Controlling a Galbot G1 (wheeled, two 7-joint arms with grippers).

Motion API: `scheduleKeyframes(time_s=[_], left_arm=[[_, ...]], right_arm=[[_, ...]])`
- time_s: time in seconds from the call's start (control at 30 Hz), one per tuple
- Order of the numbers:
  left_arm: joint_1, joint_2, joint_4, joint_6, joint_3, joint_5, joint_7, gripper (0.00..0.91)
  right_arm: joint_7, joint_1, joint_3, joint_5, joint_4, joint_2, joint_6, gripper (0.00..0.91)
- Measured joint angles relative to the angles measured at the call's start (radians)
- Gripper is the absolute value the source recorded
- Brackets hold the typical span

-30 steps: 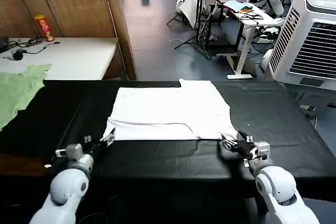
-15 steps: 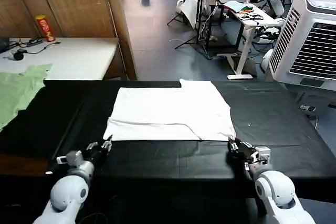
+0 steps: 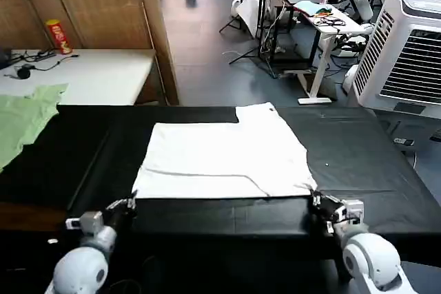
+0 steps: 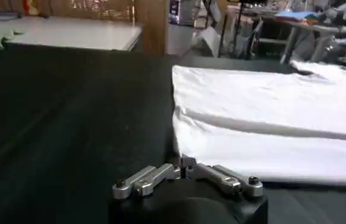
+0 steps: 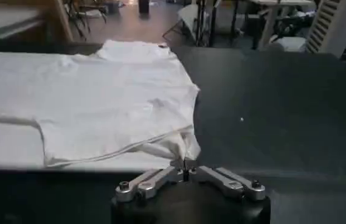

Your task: Fold and organize the clothes.

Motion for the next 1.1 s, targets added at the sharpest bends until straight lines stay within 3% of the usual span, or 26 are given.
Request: scheduleKeyframes(time_s=[0.17, 0.2, 0.23, 0.27, 0.63, 0.8, 0.93, 1.1], left_arm=[[0.096, 0.004, -0.045, -0.012, -0.031, 0.004, 0.000, 0.000], [0.110, 0.003, -0.049, -0.012, -0.034, 0.003, -0.001, 0.000], [0.121, 0.002, -0.052, -0.012, -0.036, 0.003, -0.006, 0.371], [0.131, -0.002, -0.058, -0.011, -0.037, 0.005, -0.018, 0.878], [0.240, 0.005, -0.163, 0.094, -0.102, 0.010, -0.050, 0.878], [0.235, 0.010, -0.217, 0.107, -0.137, -0.021, -0.032, 0.878], [0.113, 0.032, -0.180, 0.113, -0.119, -0.053, -0.041, 0.878], [-0.154, 0.070, -0.050, 0.143, -0.052, -0.146, -0.052, 0.878]], right_arm=[[0.002, -0.076, -0.001, -0.017, 0.047, 0.023, 0.006, 0.039], [-0.001, -0.085, 0.001, -0.017, 0.054, 0.025, 0.006, 0.098], [-0.005, -0.095, 0.005, -0.017, 0.062, 0.026, 0.005, 0.234], [-0.012, -0.105, 0.009, -0.017, 0.070, 0.026, 0.003, 0.878], [-0.019, -0.165, 0.065, 0.027, 0.197, 0.004, -0.046, 0.878], [-0.038, -0.088, 0.090, 0.075, 0.187, -0.022, 0.016, 0.878], [-0.043, 0.093, 0.058, 0.081, 0.078, -0.057, 0.068, 0.878], [-0.041, 0.341, -0.030, 0.076, -0.113, -0.064, 0.104, 0.878]])
